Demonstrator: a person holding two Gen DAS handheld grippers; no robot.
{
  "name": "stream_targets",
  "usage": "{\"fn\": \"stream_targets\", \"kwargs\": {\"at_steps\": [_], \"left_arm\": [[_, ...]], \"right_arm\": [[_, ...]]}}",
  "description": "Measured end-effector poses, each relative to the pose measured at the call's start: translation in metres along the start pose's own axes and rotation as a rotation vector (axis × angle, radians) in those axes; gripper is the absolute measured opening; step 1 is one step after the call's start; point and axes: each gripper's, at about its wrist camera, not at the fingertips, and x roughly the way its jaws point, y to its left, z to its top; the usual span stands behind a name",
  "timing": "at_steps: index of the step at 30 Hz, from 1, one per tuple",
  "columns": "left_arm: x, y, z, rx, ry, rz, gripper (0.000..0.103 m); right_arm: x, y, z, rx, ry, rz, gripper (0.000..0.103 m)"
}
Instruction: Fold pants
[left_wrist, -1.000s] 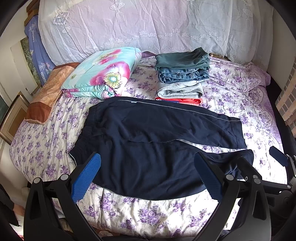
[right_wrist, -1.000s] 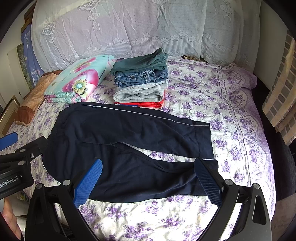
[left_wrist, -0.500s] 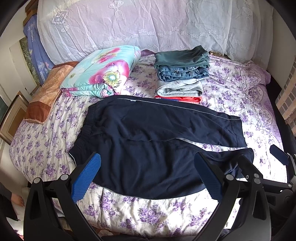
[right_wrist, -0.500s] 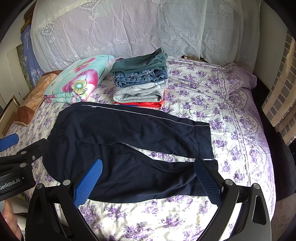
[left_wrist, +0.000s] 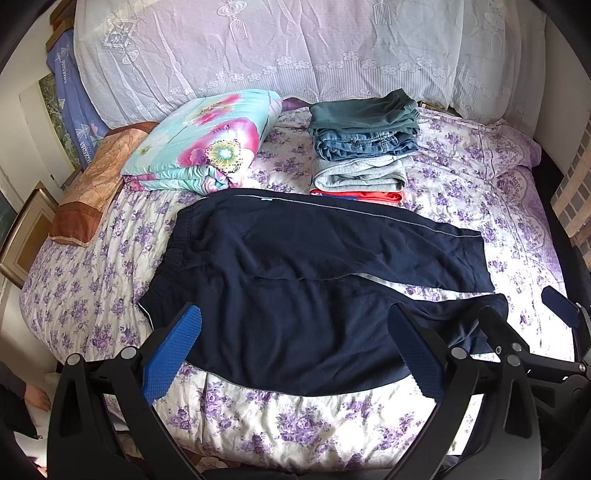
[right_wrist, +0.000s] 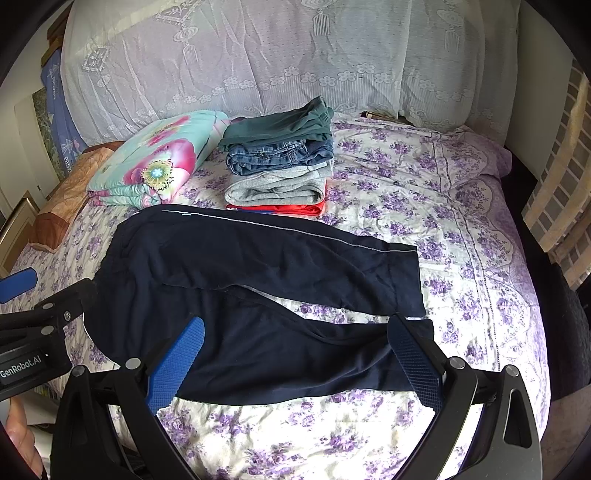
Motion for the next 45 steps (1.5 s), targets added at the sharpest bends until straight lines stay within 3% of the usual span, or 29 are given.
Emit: {"fn": "stream_targets", "kwargs": {"at_steps": [23,35,38,42,45], "left_arm": [[0.000,-0.001,0.002,0.001,0.008,0.001,0.098],[0.006,0.004,-0.013,-0.008,0.030,-0.006,0.098],[0.020,0.013,-0.011,-0.036,0.094,-0.041,0.098],[0.075,0.053,-0.030,-0.188,0.269,-0.083,0.098],[0.115,0.099,-0.059,-0.309,0.342,-0.028,0.098]], "right_arm": [[0.002,0.002,0.001,-0.001,0.002,0.000,0.100],[0.004,-0.002,-0.004,-0.006,0.008,0.004,0.100],[0.016,-0.007,-0.001,0.010,0.030,0.027,0.100],[0.047,-0.030,-0.009,0.090,0.117,0.006,0.100],[0.069,-0.049,-0.023,0.137,0.199,-0.024,0.100]]}}
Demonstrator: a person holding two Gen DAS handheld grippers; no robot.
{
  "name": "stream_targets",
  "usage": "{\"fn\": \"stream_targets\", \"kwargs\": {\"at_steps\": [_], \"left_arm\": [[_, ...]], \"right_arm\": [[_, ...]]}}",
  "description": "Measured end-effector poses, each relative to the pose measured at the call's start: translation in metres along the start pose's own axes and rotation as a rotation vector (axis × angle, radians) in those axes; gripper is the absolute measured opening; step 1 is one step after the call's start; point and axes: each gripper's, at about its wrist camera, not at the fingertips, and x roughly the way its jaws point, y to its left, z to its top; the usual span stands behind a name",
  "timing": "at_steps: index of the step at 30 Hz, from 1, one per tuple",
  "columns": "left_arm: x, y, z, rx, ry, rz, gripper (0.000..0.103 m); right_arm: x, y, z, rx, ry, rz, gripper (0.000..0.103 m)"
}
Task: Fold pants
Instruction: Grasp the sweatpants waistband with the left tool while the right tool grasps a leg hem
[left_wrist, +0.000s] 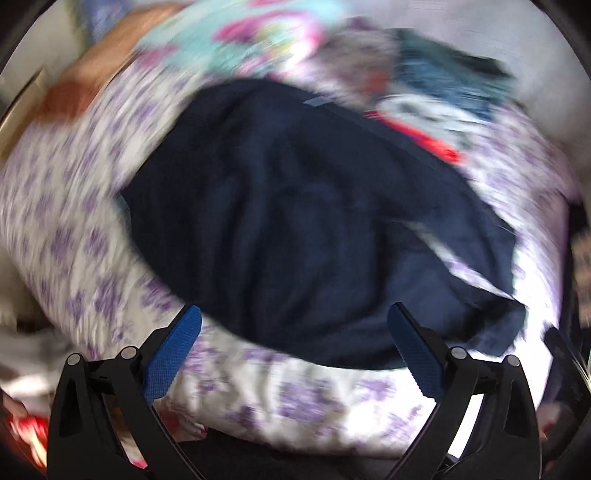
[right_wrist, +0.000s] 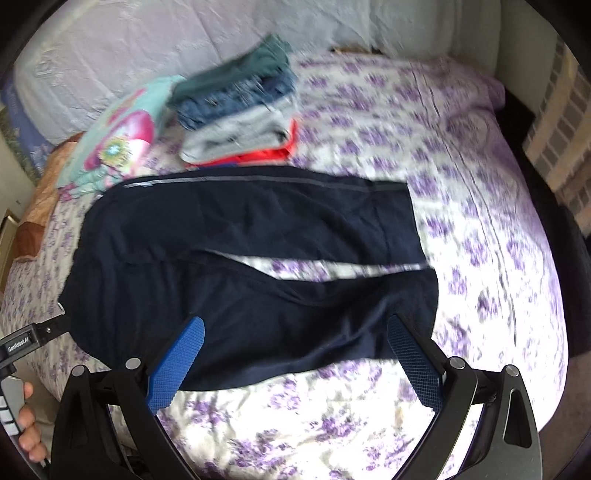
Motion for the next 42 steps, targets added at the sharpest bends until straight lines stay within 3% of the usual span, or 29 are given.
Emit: {"fn": "stream_targets", "kwargs": {"at_steps": [3,6,9,14,16,17,18,19,21,25,28,35,39,40,41,42], "left_arm": [[0.037,0.060,0.001,-0.128,0.043,0.057,0.098],[0.072,0.116,0.007,-0.243,0.081,0.010,0.098],[0.104,0.152,0.020,-0.310,0.129,-0.091,0.098],[0.125,0.179,0.035,-0.387,0.155,-0.155,0.097],[0.122,0.183,0.040,-0.386,0.134,-0.165,0.068],[0.120,0.184,0.044,-0.371,0.125,-0.161,0.037],[0.113,0.188,0.044,-0.364,0.110,-0.210,0.011],[0.109,0.193,0.043,-0.381,0.095,-0.254,0.011],[0.098,0.203,0.034,-0.387,0.050,-0.275,0.011],[0.068,0.220,0.000,-0.369,-0.041,-0.285,0.011],[0.074,0.233,-0.004,-0.348,-0.036,-0.244,0.011],[0.095,0.208,0.028,-0.311,0.012,-0.177,0.011],[0.101,0.208,0.033,-0.321,0.033,-0.184,0.012],[0.103,0.208,0.034,-0.320,0.040,-0.179,0.012],[0.105,0.206,0.035,-0.313,0.045,-0.170,0.012],[0.107,0.203,0.035,-0.306,0.048,-0.159,0.012]], "right_arm": [[0.012,-0.007,-0.006,0.007,0.033,-0.035,0.100],[0.021,-0.009,-0.006,0.012,0.052,-0.055,0.100],[0.030,-0.013,-0.006,0.015,0.074,-0.076,0.100],[0.038,-0.024,-0.012,0.034,0.105,-0.105,0.099],[0.039,-0.032,-0.014,0.046,0.113,-0.119,0.099],[0.039,-0.037,-0.016,0.055,0.117,-0.130,0.099],[0.040,-0.041,-0.016,0.062,0.118,-0.137,0.100],[0.039,-0.047,-0.018,0.071,0.119,-0.146,0.099],[0.037,-0.062,-0.021,0.094,0.113,-0.148,0.099],[0.030,-0.101,-0.032,0.190,0.106,-0.015,0.099],[0.036,-0.124,-0.043,0.268,0.118,0.031,0.099],[0.093,-0.149,-0.048,0.448,0.181,0.164,0.099],[0.135,-0.144,-0.042,0.417,0.241,0.122,0.099],[0.141,-0.144,-0.043,0.420,0.245,0.133,0.085],[0.144,-0.143,-0.044,0.427,0.244,0.146,0.050],[0.144,-0.141,-0.044,0.426,0.241,0.151,0.038]]}}
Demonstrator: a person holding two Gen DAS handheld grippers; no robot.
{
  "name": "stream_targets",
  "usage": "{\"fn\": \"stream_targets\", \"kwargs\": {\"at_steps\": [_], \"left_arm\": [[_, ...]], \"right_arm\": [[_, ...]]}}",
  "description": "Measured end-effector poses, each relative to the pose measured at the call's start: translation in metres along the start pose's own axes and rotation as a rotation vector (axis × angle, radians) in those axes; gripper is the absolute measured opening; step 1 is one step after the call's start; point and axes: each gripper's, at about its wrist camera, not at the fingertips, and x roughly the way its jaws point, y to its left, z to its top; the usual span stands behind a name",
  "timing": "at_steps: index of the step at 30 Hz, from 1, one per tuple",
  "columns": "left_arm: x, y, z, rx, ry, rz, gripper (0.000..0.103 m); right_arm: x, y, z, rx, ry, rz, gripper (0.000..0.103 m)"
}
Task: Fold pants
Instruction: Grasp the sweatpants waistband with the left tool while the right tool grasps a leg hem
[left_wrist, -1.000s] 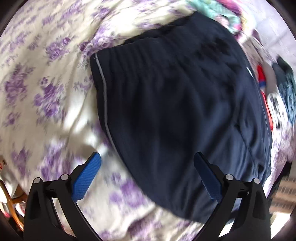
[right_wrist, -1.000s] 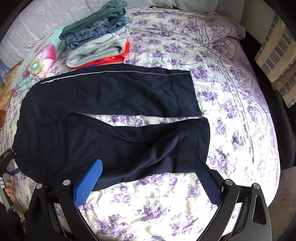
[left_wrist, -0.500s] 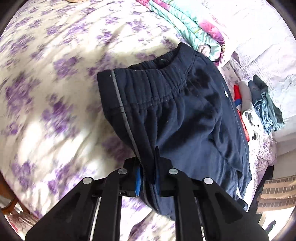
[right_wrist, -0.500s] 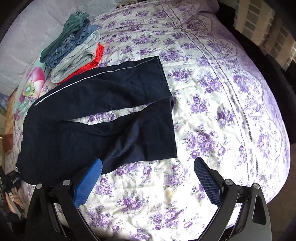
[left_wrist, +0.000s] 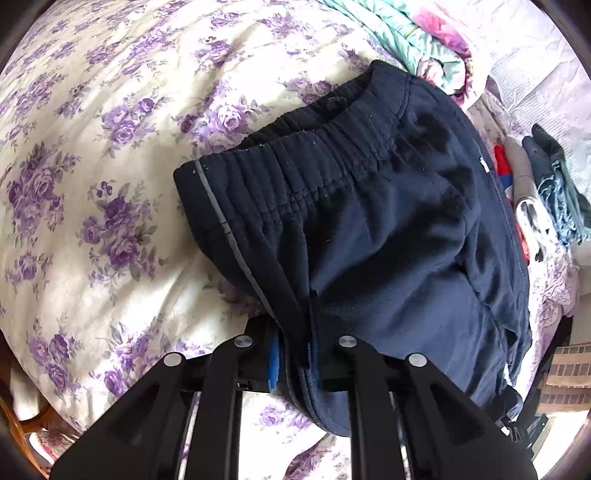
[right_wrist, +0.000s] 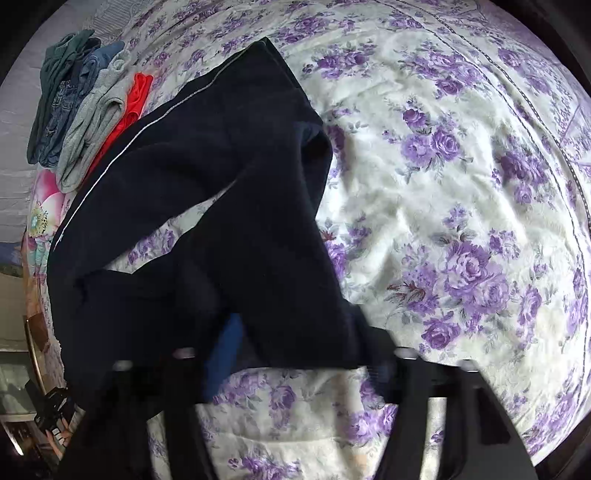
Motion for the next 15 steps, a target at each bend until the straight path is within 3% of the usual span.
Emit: {"fn": "stream_targets", "kwargs": {"at_steps": [1,2,11,15], "left_arm": [[0.004,-0.004,0.000,0.007,-0.001,0.009,0.012],[0.005,-0.006,0.000,0.013,-0.004,0.019,0.012],[-0.033,-0.009,-0.022,0.000,-0.068,-0.014,0.011],[-0.032,0.004,-0.030,-0.036,-0.050,-0.002,0.011]], "right_arm": [[-0.002,0.001,0.000,-0.003,0.003,0.024,0.020],[-0.006,0.002,0.000,-0.004,0.003,0.041,0.014],[-0.085,-0.028,-0.012,0.018,0.018,-0.019,0.012],[-0.071,-0.052,-0.028,0.007,0.021,-0.200,0.004]]}}
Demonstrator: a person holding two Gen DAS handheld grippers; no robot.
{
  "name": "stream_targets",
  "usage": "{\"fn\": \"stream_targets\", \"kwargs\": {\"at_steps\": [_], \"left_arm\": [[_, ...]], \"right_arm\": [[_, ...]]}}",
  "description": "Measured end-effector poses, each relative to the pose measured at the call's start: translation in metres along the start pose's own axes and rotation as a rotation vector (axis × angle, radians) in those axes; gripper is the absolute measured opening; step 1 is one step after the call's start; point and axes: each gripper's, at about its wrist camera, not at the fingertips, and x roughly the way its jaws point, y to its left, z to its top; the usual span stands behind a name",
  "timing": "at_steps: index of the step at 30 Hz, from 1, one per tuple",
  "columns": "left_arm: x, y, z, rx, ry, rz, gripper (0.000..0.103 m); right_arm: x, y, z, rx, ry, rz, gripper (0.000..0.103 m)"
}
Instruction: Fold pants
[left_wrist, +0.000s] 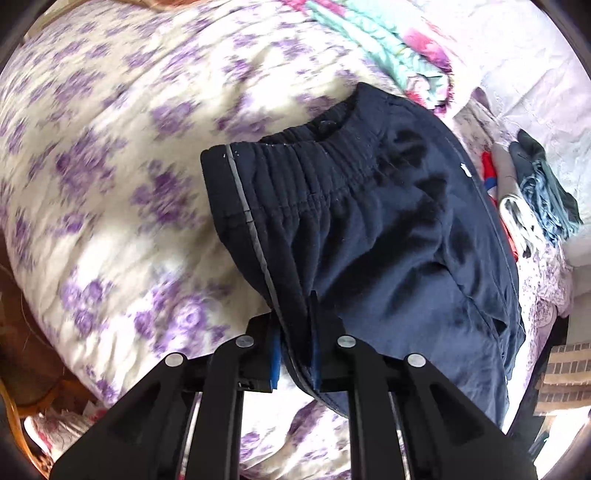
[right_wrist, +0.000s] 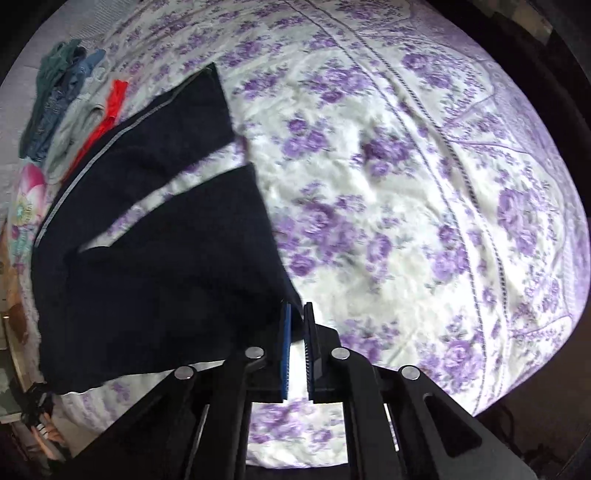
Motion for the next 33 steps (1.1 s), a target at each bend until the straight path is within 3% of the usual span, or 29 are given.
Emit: {"fn": "stream_targets", "kwargs": {"at_steps": [5,7,9,11,13,16,17,18,20,23,26,27,28,29,33], "left_arm": [[0.037,0.000,0.007,0.022,0.048,0.077,0.013],[0.029,-0.008,0.009,0.053,0.051,0.090,0.016],[0.015,-0.012,0.007,0.079,0.042,0.103,0.026],[0.002,-0.012,0.005,0.101,0.026,0.134,0.030],[-0.014,-0.016,0.006,0.129,-0.003,0.174,0.030],[-0.037,-0.036,0.020,0.158,-0.062,0.152,0.036],[-0.041,-0.047,0.025,0.174,-0.076,0.138,0.044],[-0.045,-0.063,0.032,0.209,-0.095,0.110,0.053],[-0.042,-0.091,0.043,0.266,-0.113,0.089,0.062],[-0.009,-0.141,0.067,0.350,-0.097,0.067,0.062],[0.029,-0.164,0.076,0.412,-0.063,0.070,0.062],[0.048,-0.176,0.082,0.442,-0.047,0.086,0.062],[0.066,-0.185,0.088,0.469,-0.031,0.117,0.062],[0.076,-0.188,0.089,0.480,-0.019,0.136,0.061],[0.109,-0.195,0.102,0.476,0.024,0.190,0.060]], "right_arm": [[0.044,-0.012,0.002,0.050,0.060,0.012,0.005],[0.034,-0.003,0.005,0.031,0.032,0.012,0.008],[0.018,0.008,0.014,-0.004,-0.019,0.031,0.015],[-0.005,0.024,0.028,-0.052,-0.093,0.067,0.071],[-0.019,0.040,0.046,-0.106,-0.160,0.099,0.077],[-0.011,0.068,0.085,-0.146,-0.163,0.191,0.077],[0.000,0.077,0.101,-0.144,-0.152,0.223,0.077],[0.006,0.078,0.106,-0.130,-0.134,0.228,0.077],[0.033,0.085,0.129,-0.069,-0.058,0.175,0.077],[0.075,0.079,0.146,0.051,0.087,0.192,0.077],[0.089,0.082,0.151,0.072,0.085,0.179,0.077],[0.088,0.084,0.154,0.068,0.057,0.179,0.069],[0.083,0.086,0.159,0.052,0.023,0.173,0.026],[0.077,0.087,0.166,0.038,0.009,0.191,0.020],[0.051,0.085,0.190,0.022,-0.077,0.163,0.019]]}}
